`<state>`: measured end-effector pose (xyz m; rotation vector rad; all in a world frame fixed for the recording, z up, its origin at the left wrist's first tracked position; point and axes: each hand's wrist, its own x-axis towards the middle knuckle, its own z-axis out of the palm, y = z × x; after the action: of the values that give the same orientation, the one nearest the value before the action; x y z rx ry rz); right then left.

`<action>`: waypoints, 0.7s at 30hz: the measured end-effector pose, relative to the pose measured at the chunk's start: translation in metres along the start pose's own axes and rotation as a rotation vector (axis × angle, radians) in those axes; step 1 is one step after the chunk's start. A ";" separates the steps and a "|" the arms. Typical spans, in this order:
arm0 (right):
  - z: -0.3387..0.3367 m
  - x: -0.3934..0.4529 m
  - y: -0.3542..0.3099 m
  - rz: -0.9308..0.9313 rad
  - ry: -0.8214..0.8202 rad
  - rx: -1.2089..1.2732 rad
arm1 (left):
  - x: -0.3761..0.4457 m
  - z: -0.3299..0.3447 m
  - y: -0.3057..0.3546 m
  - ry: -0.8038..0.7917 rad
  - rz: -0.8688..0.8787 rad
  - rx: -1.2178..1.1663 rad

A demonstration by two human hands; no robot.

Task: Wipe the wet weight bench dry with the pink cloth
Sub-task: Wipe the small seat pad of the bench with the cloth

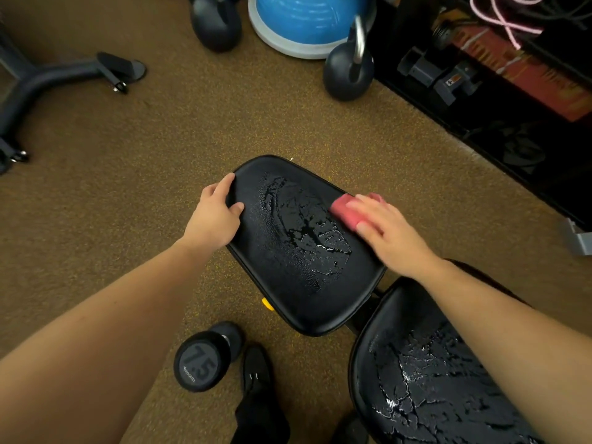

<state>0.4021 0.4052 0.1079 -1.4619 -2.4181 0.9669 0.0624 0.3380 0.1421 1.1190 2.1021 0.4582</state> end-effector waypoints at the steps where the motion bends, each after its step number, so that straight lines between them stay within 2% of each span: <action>1: 0.004 0.000 -0.001 -0.050 -0.083 -0.103 | 0.000 0.001 0.000 0.002 -0.001 -0.007; 6: -0.001 0.030 -0.020 0.019 -0.130 -0.219 | 0.000 0.002 -0.001 0.009 -0.002 -0.026; 9: -0.004 0.054 -0.029 0.028 -0.232 -0.193 | 0.002 0.000 -0.003 -0.010 -0.004 -0.043; 14: -0.004 0.082 -0.045 0.019 -0.295 -0.150 | 0.008 -0.007 -0.007 -0.041 0.019 -0.032; 17: -0.004 0.096 -0.054 0.100 -0.310 -0.096 | 0.015 -0.011 -0.012 -0.086 0.026 -0.043; 21: -0.003 0.116 -0.057 0.314 -0.361 0.051 | 0.024 -0.017 -0.019 -0.145 0.043 -0.081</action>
<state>0.3016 0.4857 0.1223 -1.8221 -2.4091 1.4623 0.0299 0.3472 0.1323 1.1185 1.9209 0.4651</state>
